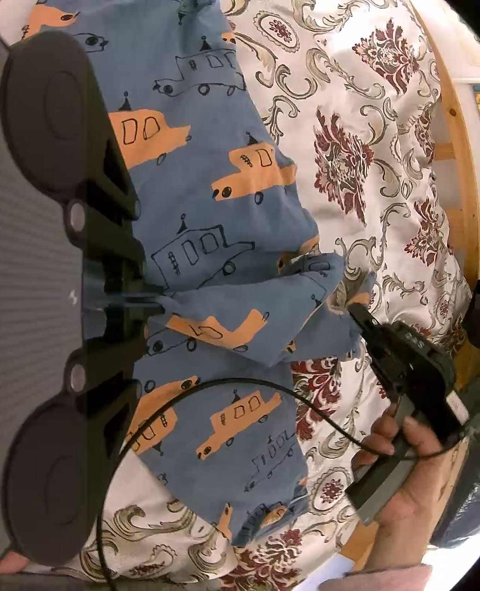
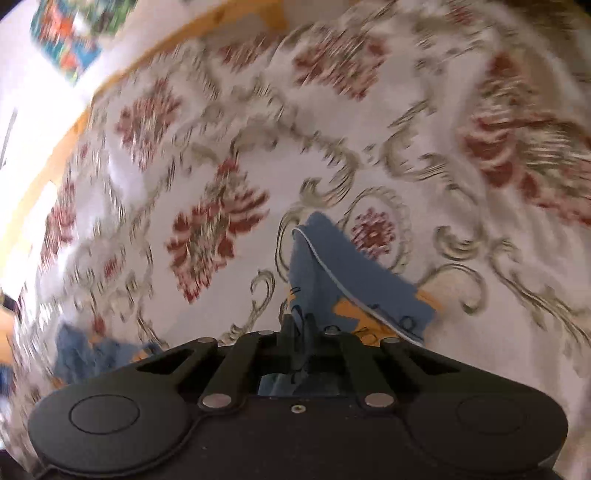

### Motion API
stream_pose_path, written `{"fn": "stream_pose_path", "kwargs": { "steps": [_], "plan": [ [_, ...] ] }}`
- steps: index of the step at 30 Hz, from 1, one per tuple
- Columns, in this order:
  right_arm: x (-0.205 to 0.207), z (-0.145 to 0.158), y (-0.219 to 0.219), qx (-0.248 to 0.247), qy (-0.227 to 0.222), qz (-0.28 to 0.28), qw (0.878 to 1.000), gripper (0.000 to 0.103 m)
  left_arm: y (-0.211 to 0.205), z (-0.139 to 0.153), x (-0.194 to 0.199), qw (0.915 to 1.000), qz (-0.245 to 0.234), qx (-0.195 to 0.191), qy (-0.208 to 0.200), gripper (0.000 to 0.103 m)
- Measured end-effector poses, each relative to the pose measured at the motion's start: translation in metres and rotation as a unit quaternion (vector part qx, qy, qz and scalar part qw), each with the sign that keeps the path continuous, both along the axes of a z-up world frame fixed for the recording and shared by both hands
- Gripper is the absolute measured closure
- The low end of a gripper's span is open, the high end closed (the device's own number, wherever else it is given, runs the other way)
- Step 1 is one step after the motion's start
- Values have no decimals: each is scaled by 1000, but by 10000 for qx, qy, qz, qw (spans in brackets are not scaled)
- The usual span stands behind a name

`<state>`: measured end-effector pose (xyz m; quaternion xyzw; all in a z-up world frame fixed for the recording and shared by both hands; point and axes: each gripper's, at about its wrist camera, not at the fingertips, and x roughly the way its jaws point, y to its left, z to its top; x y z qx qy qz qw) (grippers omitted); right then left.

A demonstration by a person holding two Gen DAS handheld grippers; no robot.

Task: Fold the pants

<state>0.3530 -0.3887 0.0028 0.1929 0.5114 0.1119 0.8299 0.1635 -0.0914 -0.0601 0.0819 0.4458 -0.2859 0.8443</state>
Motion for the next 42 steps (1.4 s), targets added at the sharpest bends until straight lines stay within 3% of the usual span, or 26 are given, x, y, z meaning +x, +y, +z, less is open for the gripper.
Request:
{"fn": "stream_pose_path", "kwargs": {
  "steps": [4, 7, 9, 13, 16, 19, 24, 28, 33, 40, 42],
  "plan": [
    [-37, 40, -26, 500, 322, -973, 9935, 100, 10, 13, 5, 9996, 51, -252, 107, 101],
    [-41, 57, -23, 284, 371, -1144, 9923, 100, 26, 24, 12, 9977, 178, -569, 321, 101],
    [-32, 52, -14, 142, 435, -1134, 9925, 100, 39, 29, 16, 9947, 368, -812, 502, 101],
    [-5, 6, 9, 49, 826, -1126, 9902, 99, 54, 27, 27, 9897, 677, -1016, 744, 101],
    [12, -28, 19, 433, 1017, -1046, 9884, 79, 56, 17, 35, 9889, 862, -887, 818, 101],
    [17, -35, 23, 737, 790, -973, 9894, 57, 62, 8, 44, 9854, 1026, -946, 979, 101],
    [9, -20, 10, 992, 641, -676, 9907, 43, 76, 8, 53, 9827, 1219, -1070, 896, 101],
    [-9, -18, -12, 1220, 752, -529, 9883, 41, 83, 6, 61, 9807, 1301, -1101, 959, 101],
    [-20, -43, -14, 1725, 1044, -470, 9783, 58, 85, 4, 62, 9804, 1294, -1098, 998, 101],
    [-11, -58, -5, 1421, 822, -521, 9851, 60, 81, 5, 59, 9835, 1235, -982, 885, 101],
    [-8, -61, -6, 1530, 752, -596, 9836, 68, 81, 6, 58, 9839, 1227, -963, 867, 101]
  ]
}}
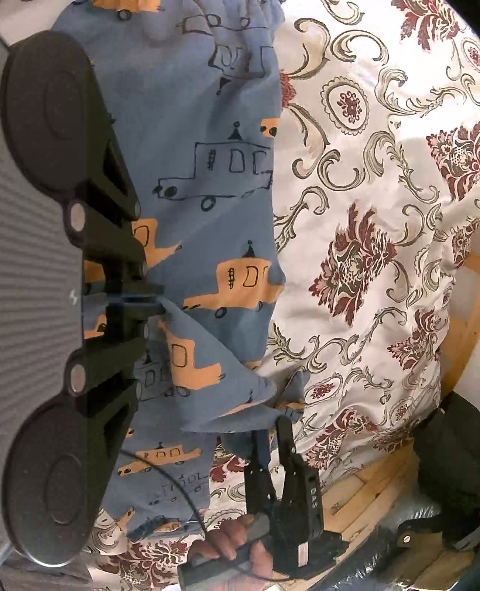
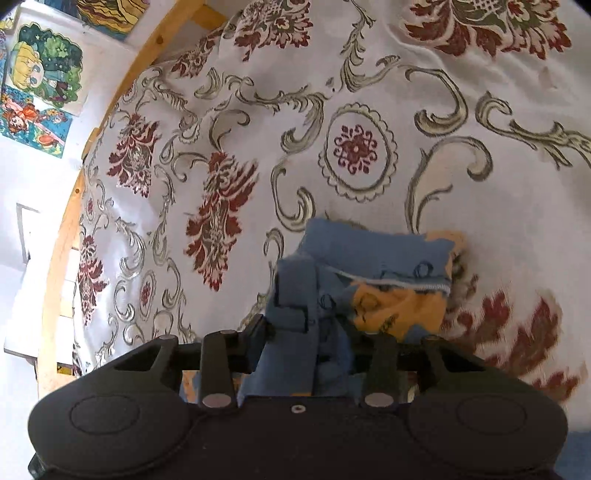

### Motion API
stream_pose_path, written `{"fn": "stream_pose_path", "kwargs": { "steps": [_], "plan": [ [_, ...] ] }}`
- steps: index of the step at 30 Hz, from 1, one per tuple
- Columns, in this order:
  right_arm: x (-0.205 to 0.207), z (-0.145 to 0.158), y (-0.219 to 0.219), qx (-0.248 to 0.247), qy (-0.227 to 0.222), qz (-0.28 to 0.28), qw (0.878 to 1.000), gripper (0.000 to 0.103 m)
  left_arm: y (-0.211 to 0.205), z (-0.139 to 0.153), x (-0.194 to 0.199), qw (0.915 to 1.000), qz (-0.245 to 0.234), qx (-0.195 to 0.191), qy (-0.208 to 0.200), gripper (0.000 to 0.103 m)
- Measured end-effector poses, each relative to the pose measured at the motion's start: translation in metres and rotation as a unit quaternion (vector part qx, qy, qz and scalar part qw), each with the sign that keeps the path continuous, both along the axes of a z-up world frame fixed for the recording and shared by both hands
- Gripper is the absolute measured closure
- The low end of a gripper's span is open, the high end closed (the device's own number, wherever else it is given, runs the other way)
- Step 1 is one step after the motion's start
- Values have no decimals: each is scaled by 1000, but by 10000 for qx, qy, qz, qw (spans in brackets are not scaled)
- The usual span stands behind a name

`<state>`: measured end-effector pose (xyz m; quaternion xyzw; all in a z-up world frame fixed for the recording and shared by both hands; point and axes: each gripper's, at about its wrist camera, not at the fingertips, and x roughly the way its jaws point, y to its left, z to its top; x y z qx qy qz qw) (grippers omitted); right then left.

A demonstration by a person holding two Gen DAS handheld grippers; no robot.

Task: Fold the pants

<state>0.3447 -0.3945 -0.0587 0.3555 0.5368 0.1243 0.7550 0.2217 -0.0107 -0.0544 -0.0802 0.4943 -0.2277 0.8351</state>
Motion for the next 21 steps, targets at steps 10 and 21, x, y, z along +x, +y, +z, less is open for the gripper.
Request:
{"fn": "stream_pose_path", "kwargs": {
  "steps": [10, 21],
  "plan": [
    [-7, 5, -8, 517, -326, -508, 9968, 97, -1, 2, -2, 10000, -28, 24, -31, 101],
    [-80, 99, -41, -315, -1130, -1218, 9856, 99, -5, 20, -10, 9995, -205, -152, -192, 101]
  ]
}}
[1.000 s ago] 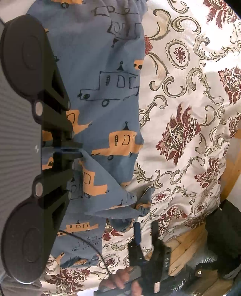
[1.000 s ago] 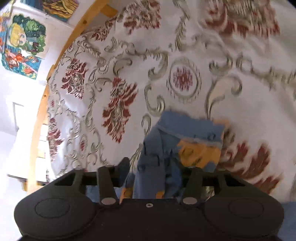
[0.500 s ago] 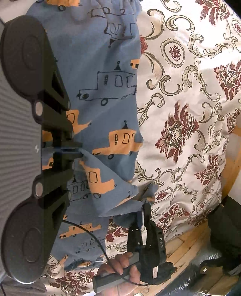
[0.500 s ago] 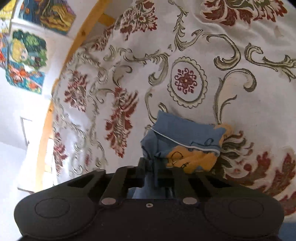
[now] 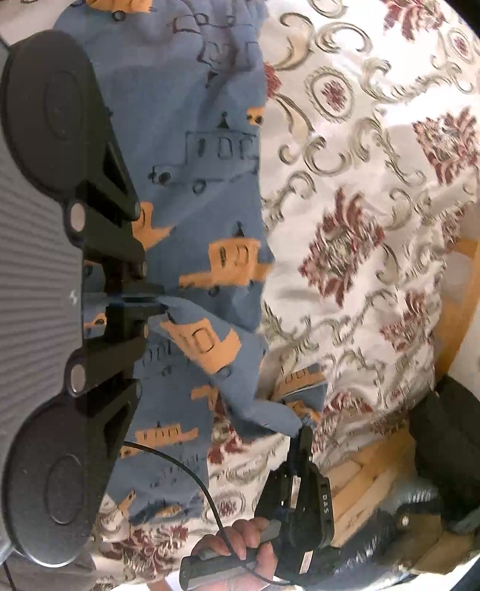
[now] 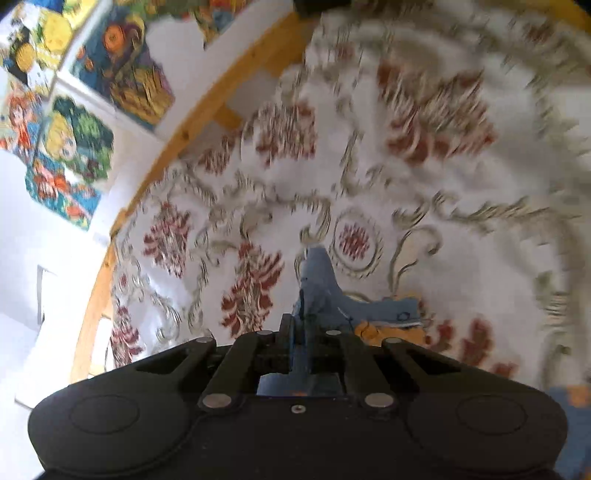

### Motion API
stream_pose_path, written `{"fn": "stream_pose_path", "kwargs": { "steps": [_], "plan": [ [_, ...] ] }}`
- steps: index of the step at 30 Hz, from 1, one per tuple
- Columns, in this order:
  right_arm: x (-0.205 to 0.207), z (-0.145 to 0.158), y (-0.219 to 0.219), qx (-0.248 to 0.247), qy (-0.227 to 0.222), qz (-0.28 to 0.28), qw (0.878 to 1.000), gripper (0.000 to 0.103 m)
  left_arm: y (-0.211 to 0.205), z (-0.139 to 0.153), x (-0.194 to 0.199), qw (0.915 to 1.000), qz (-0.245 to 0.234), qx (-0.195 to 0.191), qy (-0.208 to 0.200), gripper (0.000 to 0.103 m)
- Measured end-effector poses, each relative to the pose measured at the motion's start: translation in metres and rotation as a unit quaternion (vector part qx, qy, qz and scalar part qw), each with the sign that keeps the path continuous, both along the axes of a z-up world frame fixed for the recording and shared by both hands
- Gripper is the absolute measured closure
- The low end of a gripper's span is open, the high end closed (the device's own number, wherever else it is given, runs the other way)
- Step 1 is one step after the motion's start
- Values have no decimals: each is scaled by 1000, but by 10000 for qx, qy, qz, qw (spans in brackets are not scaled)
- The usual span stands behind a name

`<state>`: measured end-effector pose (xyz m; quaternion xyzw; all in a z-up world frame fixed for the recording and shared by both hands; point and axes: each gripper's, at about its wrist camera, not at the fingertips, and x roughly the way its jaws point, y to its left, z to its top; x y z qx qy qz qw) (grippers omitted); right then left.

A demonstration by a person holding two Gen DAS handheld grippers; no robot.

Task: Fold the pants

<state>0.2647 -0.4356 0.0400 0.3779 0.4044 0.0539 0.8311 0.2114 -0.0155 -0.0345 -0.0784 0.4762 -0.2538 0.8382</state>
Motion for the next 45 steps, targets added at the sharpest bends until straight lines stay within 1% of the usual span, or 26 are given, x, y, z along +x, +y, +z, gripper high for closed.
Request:
{"fn": "stream_pose_path", "kwargs": {
  "steps": [3, 5, 6, 8, 10, 12, 15, 18, 20, 22, 24, 25, 26, 27, 29, 33, 35, 36, 37, 38, 39, 40, 41, 42, 43, 45],
  "plan": [
    [-32, 31, -8, -392, -287, -190, 9986, 99, -9, 14, -10, 9992, -288, -104, -239, 101],
    [-58, 49, -14, -754, -474, -337, 9955, 99, -15, 23, -18, 9975, -555, -279, -328, 101],
    [-72, 55, -16, -968, -493, -438, 9931, 99, -20, 28, -22, 9963, -699, -340, -374, 101],
    [-98, 57, -18, -1284, -411, -578, 9892, 99, -33, 36, -31, 9930, -999, -260, -575, 100],
    [-122, 47, -18, -1482, -159, -752, 9860, 99, -47, 38, -38, 9893, -1275, -118, -706, 100],
    [-142, 26, -20, -1506, 192, -927, 9840, 99, -60, 34, -39, 9863, -1543, -73, -575, 100],
    [-165, -11, -26, -1265, 680, -1135, 9831, 99, -73, 19, -39, 9839, -1754, 88, -324, 100],
    [-180, -31, -31, -929, 821, -1302, 9837, 99, -83, 2, -41, 9816, -1860, 395, -162, 100],
    [-184, -32, -33, -829, 707, -1367, 9846, 99, -86, -7, -42, 9799, -1920, 541, -56, 100],
    [-179, -25, -34, -840, 543, -1378, 9854, 99, -84, -11, -44, 9792, -1937, 609, -17, 100],
    [-169, -9, -29, -1053, 331, -1281, 9856, 99, -84, -10, -42, 9799, -1907, 593, -19, 100],
    [-164, 3, -23, -1273, 263, -1170, 9846, 99, -85, -8, -42, 9805, -1885, 558, -40, 100],
    [-161, 9, -19, -1385, 247, -1089, 9841, 99, -84, -5, -42, 9809, -1873, 521, -62, 100],
    [-161, 14, -17, -1402, 279, -1051, 9841, 99, -84, -3, -41, 9811, -1867, 494, -82, 100],
    [-165, 11, -16, -1261, 536, -1095, 9845, 99, -84, -1, -41, 9807, -1897, 461, -112, 100],
    [-178, -19, -16, -1252, 1221, -1141, 9780, 97, -88, -10, -41, 9775, -2002, 666, -39, 99],
    [-184, -30, -22, -955, 1384, -1143, 9791, 81, -92, -18, -42, 9748, -2085, 787, 30, 98],
    [-187, -30, -25, -871, 1360, -1082, 9809, 76, -93, -20, -42, 9738, -2120, 819, 37, 94],
    [-190, -27, -27, -887, 1260, -973, 9833, 60, -93, -22, -43, 9729, -2154, 835, 41, 92],
    [-192, -21, -30, -958, 1154, -833, 9852, 38, -92, -21, -44, 9732, -2156, 800, 44, 84],
    [-194, -15, -33, -1061, 1042, -671, 9866, 29, -90, -19, -44, 9738, -2157, 725, 52, 69],
    [-195, -8, -36, -1195, 906, -457, 9876, 18, -88, -14, -44, 9747, -2151, 612, 47, 60],
    [-194, -1, -38, -1397, 781, -179, 9869, 13, -87, -8, -43, 9755, -2132, 540, 0, 41],
    [-193, 3, -39, -1618, 686, 66, 9844, 12, -88, -3, -42, 9757, -2134, 493, -81, 30],
    [-192, 7, -40, -1923, 582, 355, 9790, 11, -91, 5, -40, 9746, -2186, 454, -206, 28],
    [-189, 8, -41, -2309, 429, 810, 9686, 10, -109, 17, -30, 9690, -2381, 516, -399, 24]
  ]
}}
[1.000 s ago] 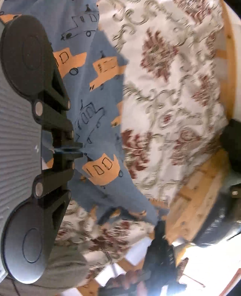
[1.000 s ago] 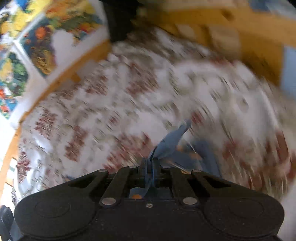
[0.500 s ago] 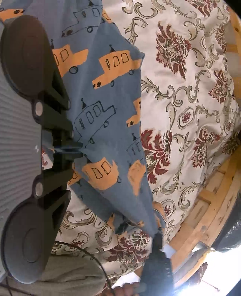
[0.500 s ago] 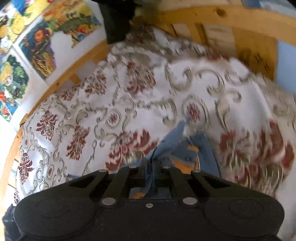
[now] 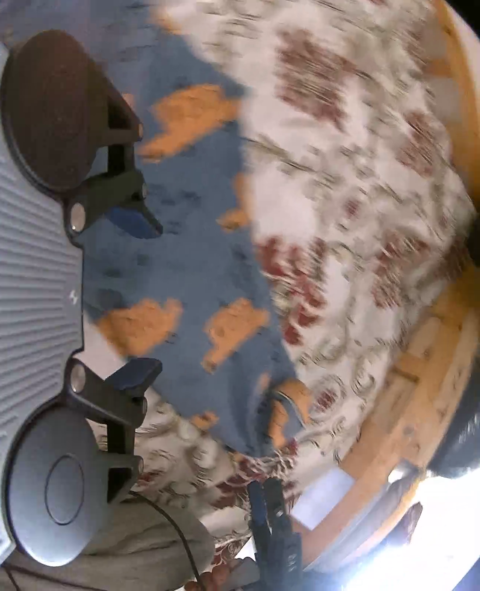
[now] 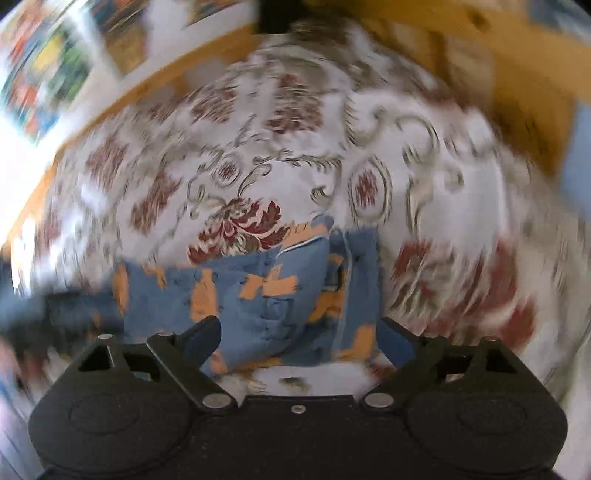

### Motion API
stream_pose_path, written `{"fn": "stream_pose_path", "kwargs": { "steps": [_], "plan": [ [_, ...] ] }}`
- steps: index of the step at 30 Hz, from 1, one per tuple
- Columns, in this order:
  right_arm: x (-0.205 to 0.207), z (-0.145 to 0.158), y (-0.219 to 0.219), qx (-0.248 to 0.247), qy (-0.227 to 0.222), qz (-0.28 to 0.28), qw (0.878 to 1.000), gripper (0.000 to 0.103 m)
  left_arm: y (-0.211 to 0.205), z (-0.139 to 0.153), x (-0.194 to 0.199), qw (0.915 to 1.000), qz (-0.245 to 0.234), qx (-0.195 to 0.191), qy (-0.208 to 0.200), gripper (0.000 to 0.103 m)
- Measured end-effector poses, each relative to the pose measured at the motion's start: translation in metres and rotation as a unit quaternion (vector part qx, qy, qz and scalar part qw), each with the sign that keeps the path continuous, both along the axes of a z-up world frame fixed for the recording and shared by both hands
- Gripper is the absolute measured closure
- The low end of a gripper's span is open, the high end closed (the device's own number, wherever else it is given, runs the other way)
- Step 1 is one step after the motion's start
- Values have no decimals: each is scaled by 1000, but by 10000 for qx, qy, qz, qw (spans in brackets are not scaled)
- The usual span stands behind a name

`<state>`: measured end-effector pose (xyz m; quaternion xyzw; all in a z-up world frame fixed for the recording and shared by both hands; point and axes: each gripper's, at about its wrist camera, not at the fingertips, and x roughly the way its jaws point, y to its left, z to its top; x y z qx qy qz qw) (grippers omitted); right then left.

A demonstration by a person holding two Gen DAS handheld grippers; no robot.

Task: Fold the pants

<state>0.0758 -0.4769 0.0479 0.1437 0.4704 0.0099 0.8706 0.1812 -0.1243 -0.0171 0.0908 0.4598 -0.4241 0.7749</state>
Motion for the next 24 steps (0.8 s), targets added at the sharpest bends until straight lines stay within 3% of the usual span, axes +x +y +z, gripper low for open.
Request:
{"fn": "stream_pose_path", "kwargs": {
  "steps": [2, 5, 9, 13, 14, 16, 17, 18, 21, 24],
  "plan": [
    [2, -3, -3, -358, -58, 454, 9983, 8, -31, 13, 13, 9996, -237, 73, -167, 20],
    [6, -13, -5, -957, -124, 947, 9908, 8, -85, 29, 30, 9962, -816, -266, -158, 10],
    [7, -28, -15, -1211, -283, 1140, 9857, 8, -163, 33, 55, 9896, -1274, -547, 387, 7],
    [-2, -38, -26, -1092, -522, 1143, 9860, 8, -228, 12, 73, 9849, -1304, -215, 1118, 8],
    [-4, -39, -29, -1033, -569, 1135, 9865, 8, -240, 5, 74, 9848, -1254, -39, 1198, 11],
    [-9, -40, -33, -912, -689, 1119, 9871, 8, -256, -7, 72, 9861, -1164, 298, 1148, 38],
    [-12, -39, -36, -856, -758, 1139, 9869, 8, -262, -11, 70, 9859, -1144, 524, 1100, 69],
    [-14, -38, -38, -792, -847, 1164, 9864, 8, -269, -17, 69, 9846, -1113, 773, 1100, 87],
    [-21, -34, -45, -475, -1099, 1270, 9846, 8, -267, -19, 64, 9844, -1248, 608, 1082, 92],
    [-23, -29, -50, -212, -1280, 1383, 9818, 12, -247, -2, 56, 9782, -1703, -360, 1134, 94]
  ]
}}
